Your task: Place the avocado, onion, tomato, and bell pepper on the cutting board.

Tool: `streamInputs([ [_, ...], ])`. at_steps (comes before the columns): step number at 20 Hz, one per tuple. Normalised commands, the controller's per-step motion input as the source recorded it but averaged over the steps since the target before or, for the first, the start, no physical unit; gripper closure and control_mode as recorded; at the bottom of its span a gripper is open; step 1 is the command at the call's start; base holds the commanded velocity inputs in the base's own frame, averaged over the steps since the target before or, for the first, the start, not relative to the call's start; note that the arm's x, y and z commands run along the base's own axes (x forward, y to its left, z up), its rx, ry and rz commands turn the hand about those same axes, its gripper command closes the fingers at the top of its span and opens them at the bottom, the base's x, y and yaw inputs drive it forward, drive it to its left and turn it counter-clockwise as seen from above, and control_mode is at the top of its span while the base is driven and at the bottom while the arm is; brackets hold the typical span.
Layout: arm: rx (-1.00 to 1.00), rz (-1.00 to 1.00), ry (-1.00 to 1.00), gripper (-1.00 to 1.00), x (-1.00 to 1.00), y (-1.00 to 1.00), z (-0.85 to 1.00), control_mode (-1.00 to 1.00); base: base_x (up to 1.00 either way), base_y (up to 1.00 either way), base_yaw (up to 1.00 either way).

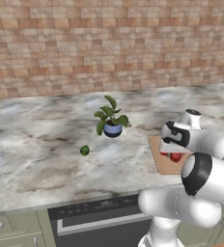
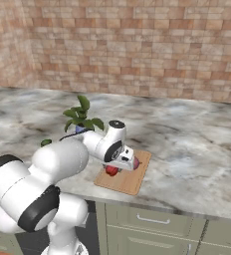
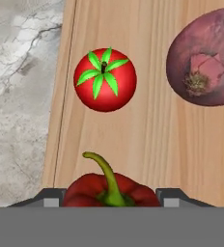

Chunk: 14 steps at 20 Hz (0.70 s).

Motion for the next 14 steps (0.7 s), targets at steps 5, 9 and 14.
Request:
streamInputs([
  [5,0.0,0.0,0.0,1.0,0.02,0.0,-0.29,-1.0,0.0,0.0,0.0],
  [9,0.0,0.0,0.0,1.0,0.0,0.0,-0.32,-1.0,0.0,0.0,0.0],
  [14,0.0,0.0,0.0,1.0,0.02,0.0,-0.36,-1.0,0.0,0.0,0.0],
])
